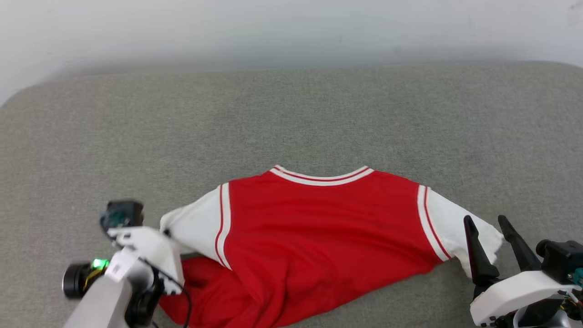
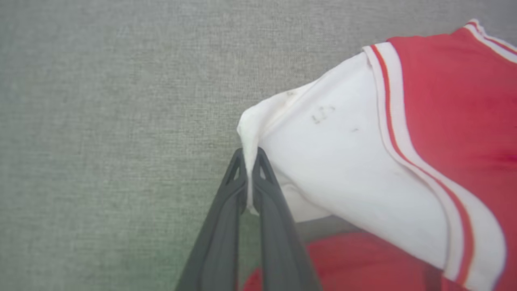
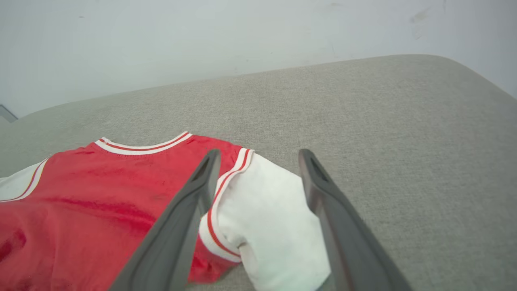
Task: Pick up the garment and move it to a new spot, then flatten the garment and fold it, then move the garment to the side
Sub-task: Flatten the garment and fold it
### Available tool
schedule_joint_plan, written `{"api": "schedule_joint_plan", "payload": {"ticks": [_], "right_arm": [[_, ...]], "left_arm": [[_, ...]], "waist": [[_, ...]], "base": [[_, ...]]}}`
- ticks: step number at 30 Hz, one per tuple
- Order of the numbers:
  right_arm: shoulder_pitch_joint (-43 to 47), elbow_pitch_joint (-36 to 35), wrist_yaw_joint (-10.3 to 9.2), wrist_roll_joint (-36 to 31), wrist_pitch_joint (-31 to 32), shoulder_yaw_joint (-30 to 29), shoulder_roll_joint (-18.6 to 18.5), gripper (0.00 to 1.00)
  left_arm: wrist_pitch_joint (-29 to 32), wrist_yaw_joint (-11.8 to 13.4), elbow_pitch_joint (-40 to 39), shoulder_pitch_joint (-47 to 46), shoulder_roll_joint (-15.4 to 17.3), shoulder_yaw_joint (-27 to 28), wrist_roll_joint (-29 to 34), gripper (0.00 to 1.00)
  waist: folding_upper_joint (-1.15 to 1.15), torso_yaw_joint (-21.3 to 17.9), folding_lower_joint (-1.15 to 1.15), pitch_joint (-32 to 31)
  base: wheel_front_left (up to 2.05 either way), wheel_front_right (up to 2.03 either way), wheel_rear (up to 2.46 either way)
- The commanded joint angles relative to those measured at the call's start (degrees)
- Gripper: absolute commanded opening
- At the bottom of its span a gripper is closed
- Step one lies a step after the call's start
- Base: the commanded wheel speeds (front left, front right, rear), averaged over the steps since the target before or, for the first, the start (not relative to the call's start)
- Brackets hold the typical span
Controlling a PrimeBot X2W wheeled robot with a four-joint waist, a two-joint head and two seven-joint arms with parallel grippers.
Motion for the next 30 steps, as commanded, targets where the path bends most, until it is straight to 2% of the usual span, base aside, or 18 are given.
{"api": "schedule_joint_plan", "payload": {"ticks": [1, 4, 8, 9, 11, 21, 25, 30], "right_arm": [[0.87, -0.30, -0.04, -0.12, 0.29, -0.14, 0.03, 1.00], [1.15, -0.43, -0.03, -0.15, 0.77, -0.36, 0.05, 1.00], [1.60, -0.58, -0.03, -0.36, 1.42, -0.66, 0.03, 1.00], [1.69, -0.56, -0.04, -0.42, 1.64, -0.81, -0.05, 1.00], [1.88, -0.43, -0.03, -0.50, 1.97, -1.19, -0.25, 1.00], [2.74, 4.15, -0.04, 1.71, 7.20, -5.68, -2.35, 1.00], [1.27, 8.50, -0.03, 4.35, 12.83, -7.07, -4.48, 1.00], [-2.24, 13.55, -0.04, 6.89, 21.42, -7.63, -7.86, 1.00]], "left_arm": [[-0.71, 0.83, -0.63, 2.30, -0.03, 0.90, -0.94, 0.00], [-2.27, 2.41, -2.19, 7.32, -0.26, 2.95, -2.96, 0.00], [-3.91, 2.05, -2.94, 11.87, -1.04, 3.18, -4.14, 0.00], [-4.70, 2.02, -3.18, 12.44, -1.48, 3.06, -4.20, 0.16], [-7.17, 1.91, -4.00, 12.80, -2.05, 3.16, -3.90, 1.00], [-25.04, -0.26, -8.19, 14.56, -3.59, 3.02, 0.17, 1.00], [-28.79, -0.39, -10.53, 15.08, -3.76, 2.41, 2.03, 1.00], [-30.60, -0.32, -14.48, 14.87, -4.28, 2.10, 4.19, 1.00]], "waist": [[0.00, 0.38, 0.00, -0.37], [0.00, 0.78, 0.00, -0.90], [0.00, 1.18, 0.00, -1.73], [0.00, 1.27, 0.00, -2.03], [0.00, 1.38, 0.00, -2.97], [0.00, 1.83, 0.00, -7.56], [0.00, 2.28, 0.00, -8.04], [0.00, 3.63, 0.00, -7.05]], "base": [[0.00, 0.00, 0.00], [0.00, 0.00, 0.00], [0.00, 0.00, 0.00], [0.00, 0.00, 0.00], [0.00, 0.00, 0.00], [0.00, 0.00, 0.00], [0.00, 0.00, 0.00], [0.00, 0.00, 0.00]]}}
